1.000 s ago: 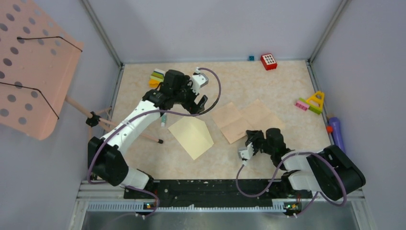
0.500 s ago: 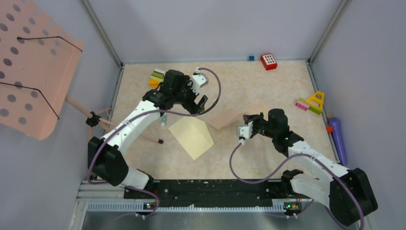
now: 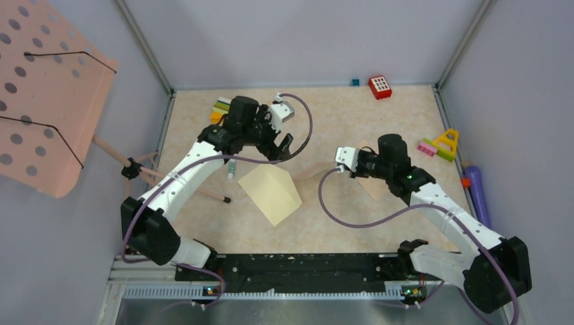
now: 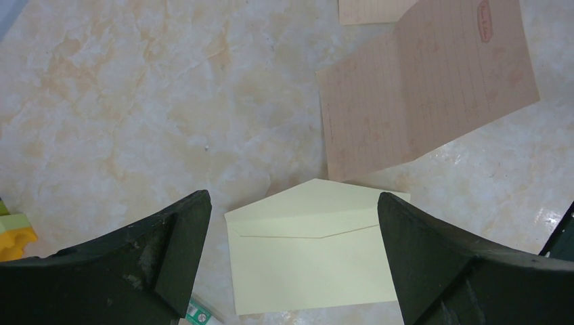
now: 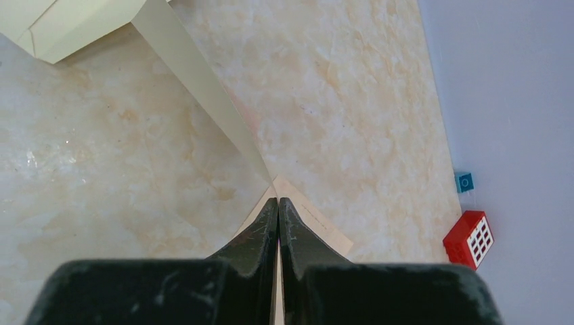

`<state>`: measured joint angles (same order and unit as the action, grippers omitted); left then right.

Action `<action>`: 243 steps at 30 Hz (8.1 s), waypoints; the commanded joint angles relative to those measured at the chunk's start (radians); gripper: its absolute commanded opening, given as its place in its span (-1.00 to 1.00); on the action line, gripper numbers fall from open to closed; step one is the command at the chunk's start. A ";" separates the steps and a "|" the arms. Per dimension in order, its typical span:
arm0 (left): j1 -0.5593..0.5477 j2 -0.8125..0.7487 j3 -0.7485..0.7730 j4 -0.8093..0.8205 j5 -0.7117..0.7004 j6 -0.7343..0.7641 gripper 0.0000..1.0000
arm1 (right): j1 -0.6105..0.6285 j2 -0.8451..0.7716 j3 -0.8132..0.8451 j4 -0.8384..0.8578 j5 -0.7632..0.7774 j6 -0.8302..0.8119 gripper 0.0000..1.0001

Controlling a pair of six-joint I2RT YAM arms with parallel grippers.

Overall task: Place the letter into the envelope and seal it
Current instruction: Pick up the letter from the center of the board, then fold the letter.

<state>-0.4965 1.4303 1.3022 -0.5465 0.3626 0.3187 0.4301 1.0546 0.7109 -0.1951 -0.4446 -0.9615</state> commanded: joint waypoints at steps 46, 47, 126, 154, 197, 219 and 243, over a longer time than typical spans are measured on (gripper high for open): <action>0.073 0.057 0.068 0.304 0.515 -0.496 0.97 | -0.246 0.067 0.196 0.546 -0.730 1.378 -1.00; 0.073 0.064 0.066 0.318 0.551 -0.509 0.97 | -0.246 0.069 0.183 0.608 -0.732 1.412 -1.00; 0.024 0.167 -0.120 1.183 0.887 -1.263 0.86 | -0.247 0.085 -0.001 1.009 -0.737 1.670 -1.00; 0.064 0.103 -0.159 1.208 0.855 -1.277 0.38 | -0.286 0.091 0.015 0.854 -0.640 1.582 -1.00; 0.104 0.068 -0.153 0.990 0.848 -1.059 -0.84 | -0.301 0.076 0.139 0.670 -0.672 1.450 0.97; 0.069 0.077 -0.143 0.932 0.866 -0.993 -0.70 | -0.226 0.195 0.066 0.959 -0.769 1.621 0.95; 0.070 0.056 -0.128 0.826 0.822 -0.908 0.45 | -0.217 0.182 0.072 0.892 -0.764 1.635 -1.00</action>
<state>-0.4263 1.5341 1.1481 0.2604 1.1564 -0.6052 0.2077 1.2476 0.7719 0.6941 -1.2057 0.6857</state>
